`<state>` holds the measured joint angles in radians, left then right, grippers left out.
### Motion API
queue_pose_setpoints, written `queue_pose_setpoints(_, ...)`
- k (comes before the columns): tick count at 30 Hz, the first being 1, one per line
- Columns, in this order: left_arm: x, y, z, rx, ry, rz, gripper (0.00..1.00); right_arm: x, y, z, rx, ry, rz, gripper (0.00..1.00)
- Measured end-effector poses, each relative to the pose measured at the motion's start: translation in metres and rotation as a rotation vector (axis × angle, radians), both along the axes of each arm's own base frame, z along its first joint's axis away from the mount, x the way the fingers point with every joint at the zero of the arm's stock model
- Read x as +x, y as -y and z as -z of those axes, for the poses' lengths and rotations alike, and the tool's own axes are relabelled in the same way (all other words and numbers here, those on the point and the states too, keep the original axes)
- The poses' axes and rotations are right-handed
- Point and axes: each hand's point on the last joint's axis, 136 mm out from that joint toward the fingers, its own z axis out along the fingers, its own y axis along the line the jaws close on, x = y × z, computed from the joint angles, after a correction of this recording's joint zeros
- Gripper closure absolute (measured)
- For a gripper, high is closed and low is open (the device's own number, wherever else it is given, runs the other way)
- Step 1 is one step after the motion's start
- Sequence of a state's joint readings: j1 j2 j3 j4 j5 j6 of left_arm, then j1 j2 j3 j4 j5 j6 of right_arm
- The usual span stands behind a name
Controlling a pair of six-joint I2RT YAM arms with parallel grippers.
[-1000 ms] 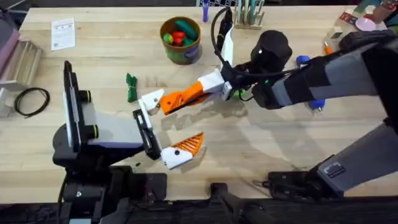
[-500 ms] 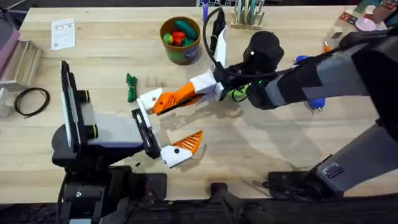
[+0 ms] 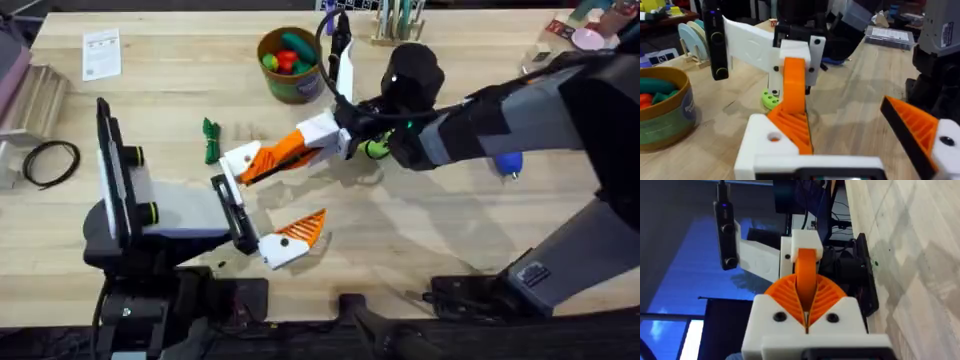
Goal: Pick up the gripper from the table and insert it into the empty holder that is missing its gripper. Then pick up a screw, insert it into the mounting hole, and use the screwdriver to tighten it. Finally, clean up the table by picking up the vegetable and placing it into the bucket.
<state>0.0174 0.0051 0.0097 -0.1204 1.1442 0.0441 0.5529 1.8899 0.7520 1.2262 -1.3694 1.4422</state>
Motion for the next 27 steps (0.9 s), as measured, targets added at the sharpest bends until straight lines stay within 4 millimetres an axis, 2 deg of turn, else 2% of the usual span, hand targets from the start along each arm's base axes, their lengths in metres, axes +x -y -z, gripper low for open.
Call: queue_pose_setpoints(27, 0.005, -0.002, 0.000, 0.003, 0.004, -0.029, 0.015, 0.013, -0.009, -0.001, 0.005, 0.011, 0.076, 0.994)
